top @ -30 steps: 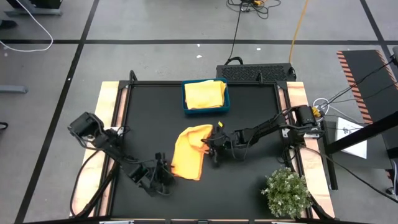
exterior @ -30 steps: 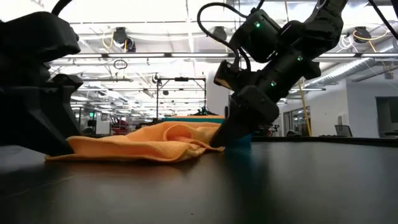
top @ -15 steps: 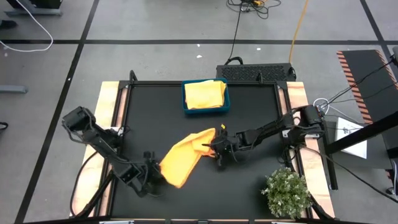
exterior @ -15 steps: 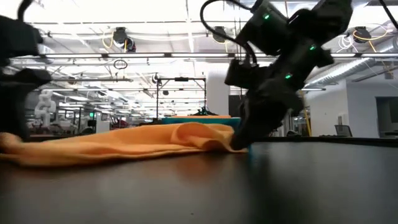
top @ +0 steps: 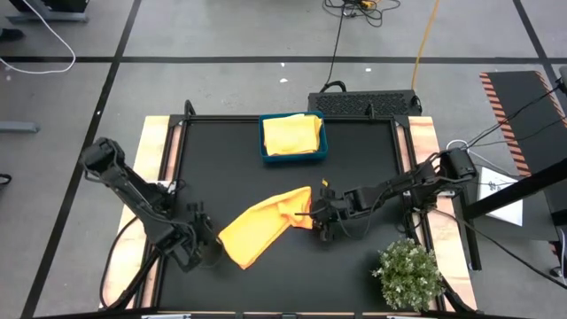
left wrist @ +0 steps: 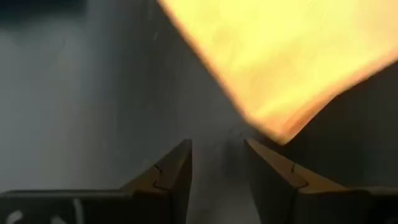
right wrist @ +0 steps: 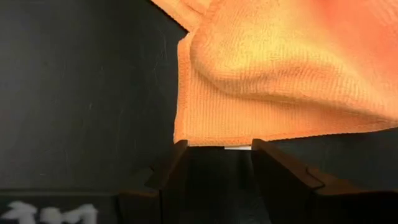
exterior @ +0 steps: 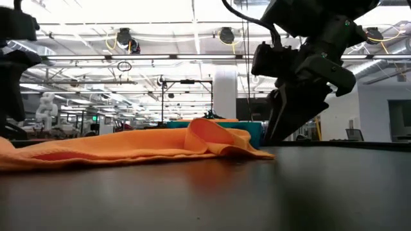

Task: Fold microfiber towels
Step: Fold the folded orange microfiber towel

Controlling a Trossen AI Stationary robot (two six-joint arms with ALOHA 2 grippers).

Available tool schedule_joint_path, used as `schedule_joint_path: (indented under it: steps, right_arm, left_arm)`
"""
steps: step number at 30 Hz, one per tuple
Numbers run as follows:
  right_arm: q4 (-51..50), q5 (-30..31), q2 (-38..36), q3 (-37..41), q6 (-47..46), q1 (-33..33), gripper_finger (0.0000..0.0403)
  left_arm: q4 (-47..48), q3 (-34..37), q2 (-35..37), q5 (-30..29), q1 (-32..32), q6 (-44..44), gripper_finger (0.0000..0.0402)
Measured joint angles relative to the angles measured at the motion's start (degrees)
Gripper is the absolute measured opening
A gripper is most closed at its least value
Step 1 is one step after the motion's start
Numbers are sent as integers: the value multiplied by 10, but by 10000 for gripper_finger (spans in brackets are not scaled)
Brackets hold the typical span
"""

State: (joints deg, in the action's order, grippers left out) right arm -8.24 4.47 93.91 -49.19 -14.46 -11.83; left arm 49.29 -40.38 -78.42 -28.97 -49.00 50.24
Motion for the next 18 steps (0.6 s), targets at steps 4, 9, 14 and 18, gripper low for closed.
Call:
schedule_joint_path:
  steps: [4,9,14,18]
  right_arm:
    - [15,18,0,0,4,0,169]
    - [48,30,13,0,9,2,169]
    - [72,28,44,0,18,2,169]
    - [74,29,58,-1,17,2,169]
  left_arm:
    - [-140,0,3,-40,-5,-49,145]
    - [-394,-2,-48,-73,-6,-169,145]
    - [-488,-1,-149,-70,14,-204,145]
    - [-492,-1,-194,-38,33,-167,145]
